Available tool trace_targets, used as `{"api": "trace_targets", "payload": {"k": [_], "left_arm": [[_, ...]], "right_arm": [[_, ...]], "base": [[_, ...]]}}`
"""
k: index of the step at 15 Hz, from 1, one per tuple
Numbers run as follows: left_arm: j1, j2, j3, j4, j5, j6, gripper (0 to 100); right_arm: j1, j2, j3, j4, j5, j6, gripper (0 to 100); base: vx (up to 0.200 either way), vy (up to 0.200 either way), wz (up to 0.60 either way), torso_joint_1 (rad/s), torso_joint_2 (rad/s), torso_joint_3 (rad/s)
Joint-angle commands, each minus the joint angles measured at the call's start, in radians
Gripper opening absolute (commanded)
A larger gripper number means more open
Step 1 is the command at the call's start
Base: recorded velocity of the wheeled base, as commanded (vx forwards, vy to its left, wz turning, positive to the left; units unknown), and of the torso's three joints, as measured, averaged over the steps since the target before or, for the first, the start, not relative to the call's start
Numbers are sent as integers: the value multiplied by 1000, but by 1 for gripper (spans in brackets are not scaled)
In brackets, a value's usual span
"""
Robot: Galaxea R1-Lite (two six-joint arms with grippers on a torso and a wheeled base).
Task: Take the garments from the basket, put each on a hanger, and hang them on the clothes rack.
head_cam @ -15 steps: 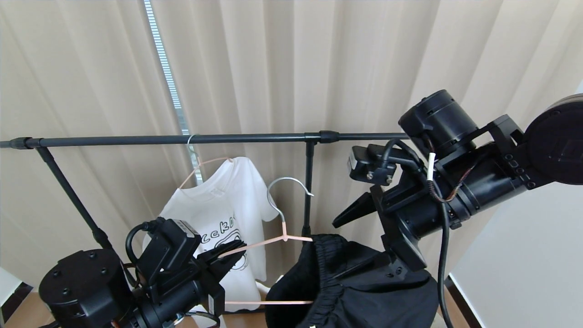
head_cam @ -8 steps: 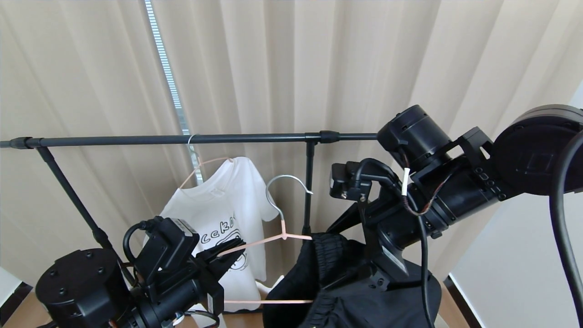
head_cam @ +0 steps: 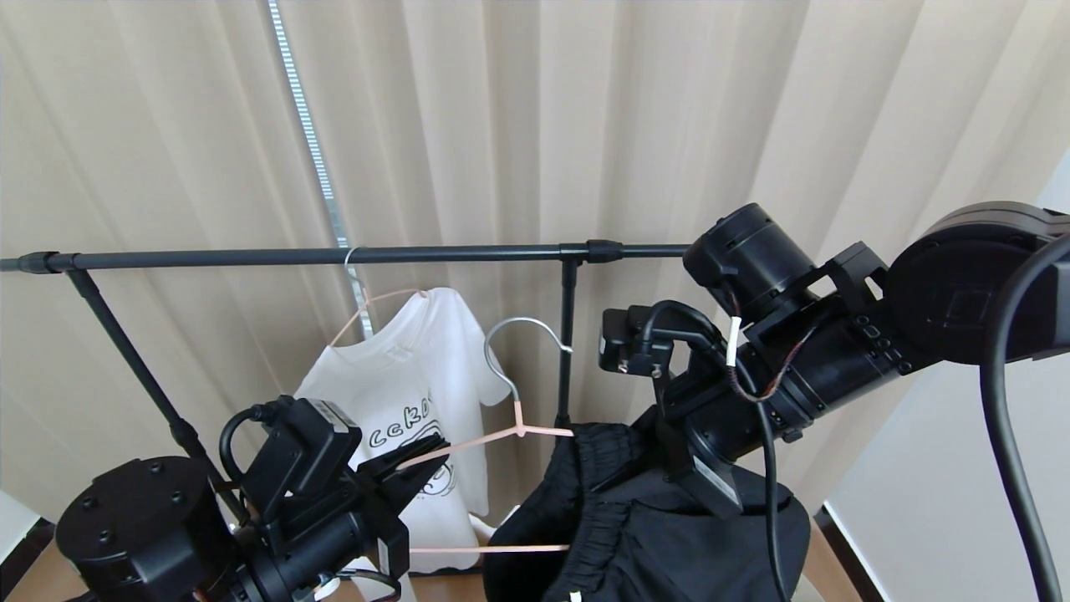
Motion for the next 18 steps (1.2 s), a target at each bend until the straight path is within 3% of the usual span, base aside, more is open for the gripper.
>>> {"api": "trace_targets", "payload": {"k": [1,11,12,18], "left_arm": [[0,-3,0,-1,0,-5,0],[1,-4,1,-1,-3,10,0],[0,-6,3,-1,-2,18,100],[9,-81,24,-1,-39,-10,100]], "right_arm": [[0,-13,2,3,0,0,0],[0,-42,9,3,-1,0,0],[0,-45,9,3,-1,0,0],[-1,-94,22,-1,-1,0,0]], "base": [[0,0,0,0,0,0],[0,0,0,0,0,0],[0,0,0,0,0,0],[0,0,0,0,0,0]]}}
